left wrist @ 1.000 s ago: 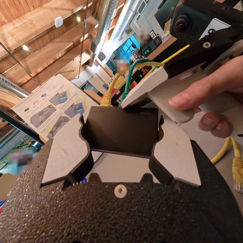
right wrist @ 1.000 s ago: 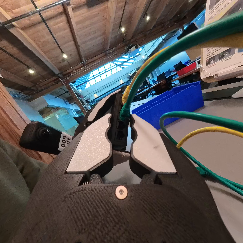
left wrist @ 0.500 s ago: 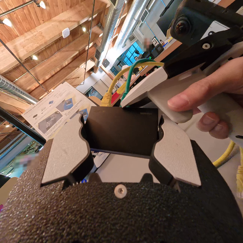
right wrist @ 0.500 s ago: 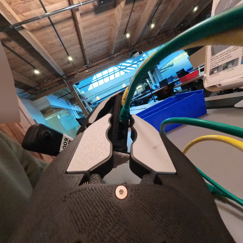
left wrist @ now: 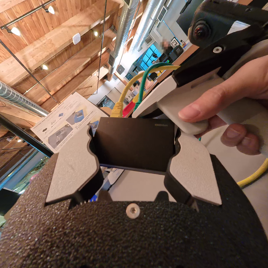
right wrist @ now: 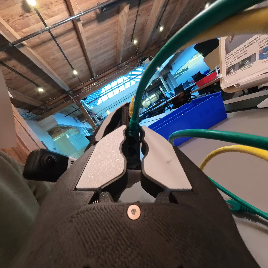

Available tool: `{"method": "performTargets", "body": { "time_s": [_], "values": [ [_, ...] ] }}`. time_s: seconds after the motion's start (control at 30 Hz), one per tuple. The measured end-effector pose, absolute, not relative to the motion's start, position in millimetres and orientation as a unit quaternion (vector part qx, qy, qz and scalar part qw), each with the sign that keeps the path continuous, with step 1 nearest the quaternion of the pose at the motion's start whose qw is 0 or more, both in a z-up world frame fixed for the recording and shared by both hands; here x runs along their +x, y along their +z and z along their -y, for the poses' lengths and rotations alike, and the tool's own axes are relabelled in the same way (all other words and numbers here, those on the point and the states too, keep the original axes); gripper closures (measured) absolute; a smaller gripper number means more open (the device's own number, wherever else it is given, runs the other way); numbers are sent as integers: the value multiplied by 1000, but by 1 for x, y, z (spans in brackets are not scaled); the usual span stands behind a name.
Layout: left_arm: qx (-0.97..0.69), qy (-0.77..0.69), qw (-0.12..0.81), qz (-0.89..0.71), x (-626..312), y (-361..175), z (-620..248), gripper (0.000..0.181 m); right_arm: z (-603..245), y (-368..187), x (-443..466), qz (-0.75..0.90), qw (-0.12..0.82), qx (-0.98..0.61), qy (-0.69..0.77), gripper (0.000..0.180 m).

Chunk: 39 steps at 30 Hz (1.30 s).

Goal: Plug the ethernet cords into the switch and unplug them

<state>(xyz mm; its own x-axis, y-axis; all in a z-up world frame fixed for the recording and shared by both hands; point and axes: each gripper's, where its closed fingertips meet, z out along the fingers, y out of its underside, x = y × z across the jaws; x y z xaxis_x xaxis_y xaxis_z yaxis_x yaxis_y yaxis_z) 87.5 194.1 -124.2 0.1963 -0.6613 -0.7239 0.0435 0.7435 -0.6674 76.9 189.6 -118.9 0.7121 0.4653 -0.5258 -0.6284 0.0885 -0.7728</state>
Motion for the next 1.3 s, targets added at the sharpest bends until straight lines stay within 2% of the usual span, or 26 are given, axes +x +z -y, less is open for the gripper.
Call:
{"method": "performTargets", "body": {
  "time_s": [0.67, 1.3],
  "values": [
    [-297, -235, 718, -584, 95, -139, -201, 75, -196, -132, 84, -112, 725, -566, 376, 164],
    [-292, -239, 719, -584, 98, -149, -199, 75, -194, -142, 86, -52, 717, -604, 344, 164]
  ]
}}
